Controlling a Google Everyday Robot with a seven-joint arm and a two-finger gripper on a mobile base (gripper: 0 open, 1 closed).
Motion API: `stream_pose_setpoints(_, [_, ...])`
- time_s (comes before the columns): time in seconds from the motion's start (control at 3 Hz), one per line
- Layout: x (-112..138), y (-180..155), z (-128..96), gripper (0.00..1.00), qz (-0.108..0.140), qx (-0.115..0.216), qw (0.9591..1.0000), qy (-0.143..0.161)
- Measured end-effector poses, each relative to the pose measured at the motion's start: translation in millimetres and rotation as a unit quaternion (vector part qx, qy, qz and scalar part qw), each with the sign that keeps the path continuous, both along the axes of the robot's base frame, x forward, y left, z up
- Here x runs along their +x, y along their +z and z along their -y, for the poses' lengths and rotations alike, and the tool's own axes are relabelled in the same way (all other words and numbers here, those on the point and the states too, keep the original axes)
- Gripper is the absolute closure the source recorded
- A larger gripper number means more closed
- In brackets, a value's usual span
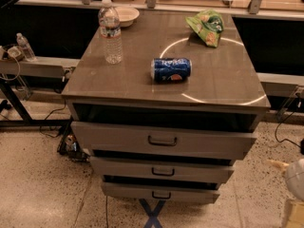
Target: Open middle drawer
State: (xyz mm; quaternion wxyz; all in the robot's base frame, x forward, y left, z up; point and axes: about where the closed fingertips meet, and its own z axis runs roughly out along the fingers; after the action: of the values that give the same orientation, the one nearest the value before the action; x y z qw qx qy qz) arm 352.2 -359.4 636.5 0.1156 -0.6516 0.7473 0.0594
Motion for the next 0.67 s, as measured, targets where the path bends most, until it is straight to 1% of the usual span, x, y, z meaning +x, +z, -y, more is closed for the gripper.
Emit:
stream_pose_setpoints(0.33, [-3.2,-38.9,-33.5,0.0,0.005,0.025,0.9997,-0.001])
stream_pose_setpoints(0.67, [7.6,-81.7,-82.4,0.0,0.034,0.069,0.997,0.012])
